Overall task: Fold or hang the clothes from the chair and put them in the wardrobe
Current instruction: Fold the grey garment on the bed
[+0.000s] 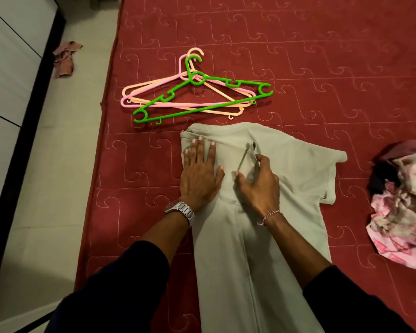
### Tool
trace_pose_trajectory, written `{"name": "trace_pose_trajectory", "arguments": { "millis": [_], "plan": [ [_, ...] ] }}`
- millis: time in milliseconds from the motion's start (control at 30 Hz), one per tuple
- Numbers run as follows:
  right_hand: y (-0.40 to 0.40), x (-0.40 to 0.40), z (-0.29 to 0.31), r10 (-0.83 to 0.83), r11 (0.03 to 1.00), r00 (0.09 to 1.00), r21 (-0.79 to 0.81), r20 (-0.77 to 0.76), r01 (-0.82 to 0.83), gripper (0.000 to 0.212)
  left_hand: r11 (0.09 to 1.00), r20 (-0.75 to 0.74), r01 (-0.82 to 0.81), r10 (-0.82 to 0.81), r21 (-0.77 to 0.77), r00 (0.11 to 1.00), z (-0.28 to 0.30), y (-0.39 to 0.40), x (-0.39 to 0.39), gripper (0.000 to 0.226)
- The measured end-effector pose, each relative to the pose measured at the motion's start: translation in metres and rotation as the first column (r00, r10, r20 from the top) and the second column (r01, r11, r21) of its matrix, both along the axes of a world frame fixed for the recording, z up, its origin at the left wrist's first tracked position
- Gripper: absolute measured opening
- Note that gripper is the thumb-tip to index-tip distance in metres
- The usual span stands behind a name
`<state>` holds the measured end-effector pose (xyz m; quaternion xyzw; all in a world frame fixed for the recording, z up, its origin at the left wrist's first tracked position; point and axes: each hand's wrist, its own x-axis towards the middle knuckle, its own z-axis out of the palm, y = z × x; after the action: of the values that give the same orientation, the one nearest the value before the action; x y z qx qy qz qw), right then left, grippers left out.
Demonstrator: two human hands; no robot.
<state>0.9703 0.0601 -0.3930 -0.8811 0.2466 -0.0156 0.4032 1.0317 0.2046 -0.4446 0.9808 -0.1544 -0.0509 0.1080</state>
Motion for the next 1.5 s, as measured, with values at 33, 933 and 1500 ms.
{"name": "trace_pose_trajectory", "arguments": {
  "millis": [33,933,1500],
  "plan": [
    [0.003,-0.001,0.002,0.010,0.998,1.000,-0.069,0.002,-0.010,0.051,0.999,0.035,-0.010,0.012,-0.052,0.999,0.005,0.001,-0.001,0.071],
    [0.057,-0.044,-0.054,0.672,0.587,0.709,-0.429,-0.214,-0.686,0.072,0.935,0.122,0.261,-0.237,-0.241,0.964,0.007,0.012,-0.014,0.035],
    [-0.054,-0.205,-0.023,0.234,0.921,0.972,-0.319,-0.007,-0.224,0.033,0.865,0.006,0.492,-0.494,-0.097,0.870,0.030,-0.072,-0.137,0.050]
  ]
}}
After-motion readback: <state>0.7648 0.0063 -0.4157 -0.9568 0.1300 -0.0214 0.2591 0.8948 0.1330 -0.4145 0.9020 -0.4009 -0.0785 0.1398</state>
